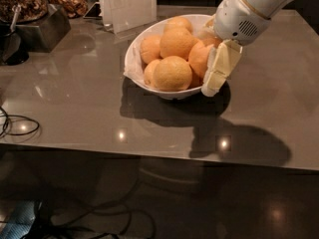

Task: Pick orange from white bowl

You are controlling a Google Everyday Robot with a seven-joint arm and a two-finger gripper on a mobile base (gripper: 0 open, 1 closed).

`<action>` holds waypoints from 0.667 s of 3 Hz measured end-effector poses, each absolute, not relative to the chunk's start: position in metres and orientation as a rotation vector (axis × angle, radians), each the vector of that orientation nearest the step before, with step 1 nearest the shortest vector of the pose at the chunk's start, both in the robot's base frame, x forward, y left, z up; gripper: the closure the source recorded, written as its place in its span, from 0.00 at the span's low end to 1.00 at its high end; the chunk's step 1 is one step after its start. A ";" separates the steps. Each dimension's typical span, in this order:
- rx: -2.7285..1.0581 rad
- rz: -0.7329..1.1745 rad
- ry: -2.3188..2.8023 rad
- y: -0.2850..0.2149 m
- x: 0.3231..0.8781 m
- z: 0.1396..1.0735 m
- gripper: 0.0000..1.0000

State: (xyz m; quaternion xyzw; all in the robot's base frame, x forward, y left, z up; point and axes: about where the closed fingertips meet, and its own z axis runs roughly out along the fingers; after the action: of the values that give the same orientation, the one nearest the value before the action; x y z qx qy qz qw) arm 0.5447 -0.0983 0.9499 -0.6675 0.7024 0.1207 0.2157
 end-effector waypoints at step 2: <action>-1.864 0.324 2.004 -0.112 0.554 0.929 0.00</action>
Offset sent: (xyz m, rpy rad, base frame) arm 0.0093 -0.0254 -0.0337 -0.0598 0.0670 -0.0273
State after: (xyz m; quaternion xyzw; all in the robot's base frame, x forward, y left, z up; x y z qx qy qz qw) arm 0.5543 -0.1121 0.9295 -0.6638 0.7136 0.1153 0.1918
